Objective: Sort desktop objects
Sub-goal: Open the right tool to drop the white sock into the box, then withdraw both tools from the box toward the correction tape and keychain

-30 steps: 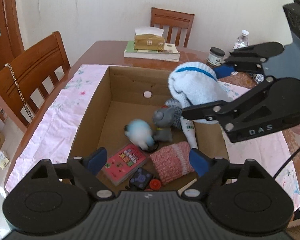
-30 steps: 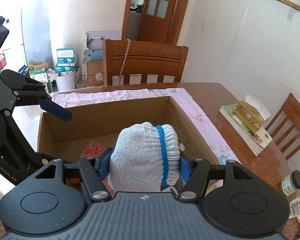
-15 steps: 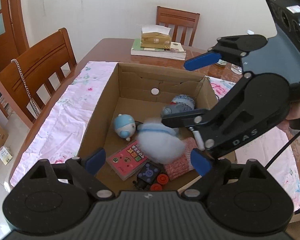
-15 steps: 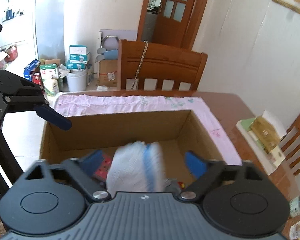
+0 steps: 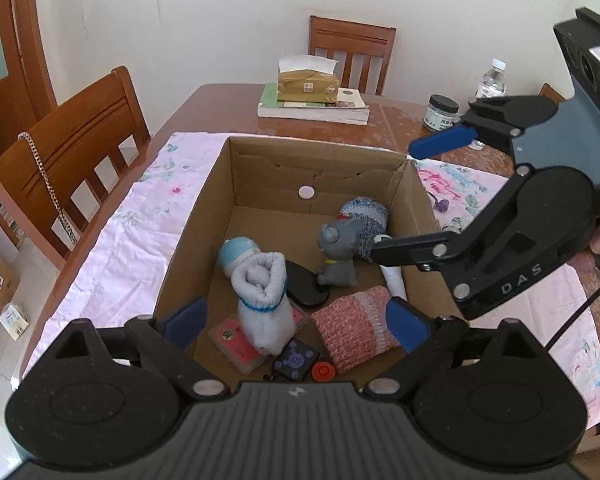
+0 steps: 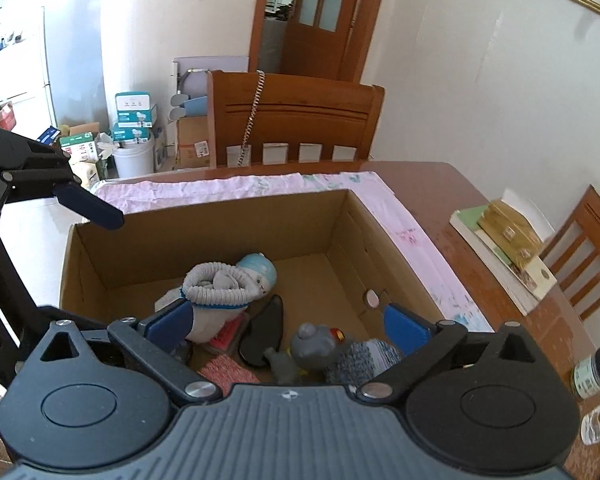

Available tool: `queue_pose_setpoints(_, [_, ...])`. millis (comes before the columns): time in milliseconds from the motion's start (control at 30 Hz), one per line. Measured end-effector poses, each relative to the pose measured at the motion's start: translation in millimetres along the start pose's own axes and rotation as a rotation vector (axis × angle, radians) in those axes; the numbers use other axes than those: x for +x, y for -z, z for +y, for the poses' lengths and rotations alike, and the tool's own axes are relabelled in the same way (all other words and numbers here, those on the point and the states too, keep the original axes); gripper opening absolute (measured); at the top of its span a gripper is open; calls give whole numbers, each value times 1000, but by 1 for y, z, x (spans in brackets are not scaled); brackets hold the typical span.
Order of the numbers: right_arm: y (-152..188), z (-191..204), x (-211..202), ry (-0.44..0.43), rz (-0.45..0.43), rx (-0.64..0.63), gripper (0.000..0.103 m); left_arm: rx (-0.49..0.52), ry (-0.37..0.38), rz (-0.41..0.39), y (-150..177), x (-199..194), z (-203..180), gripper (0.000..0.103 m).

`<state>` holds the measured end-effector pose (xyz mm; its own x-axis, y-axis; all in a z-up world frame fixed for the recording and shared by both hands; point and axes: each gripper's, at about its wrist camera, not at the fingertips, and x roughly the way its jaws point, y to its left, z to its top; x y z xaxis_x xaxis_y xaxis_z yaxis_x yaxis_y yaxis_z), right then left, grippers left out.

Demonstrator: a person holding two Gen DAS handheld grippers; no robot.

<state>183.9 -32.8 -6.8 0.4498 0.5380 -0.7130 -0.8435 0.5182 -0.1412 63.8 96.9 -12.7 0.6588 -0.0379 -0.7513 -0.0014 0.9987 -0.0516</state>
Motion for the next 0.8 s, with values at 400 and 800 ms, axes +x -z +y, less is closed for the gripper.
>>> queue_pose_setpoints(400, [39,-30,-26,53,21,100,103,-43,-29,-33,-10,-1,-21,96])
queue_pose_setpoints(800, [80,-70,-35,71,31,197,103,-51,-37,-42,-19,-1,-56,96])
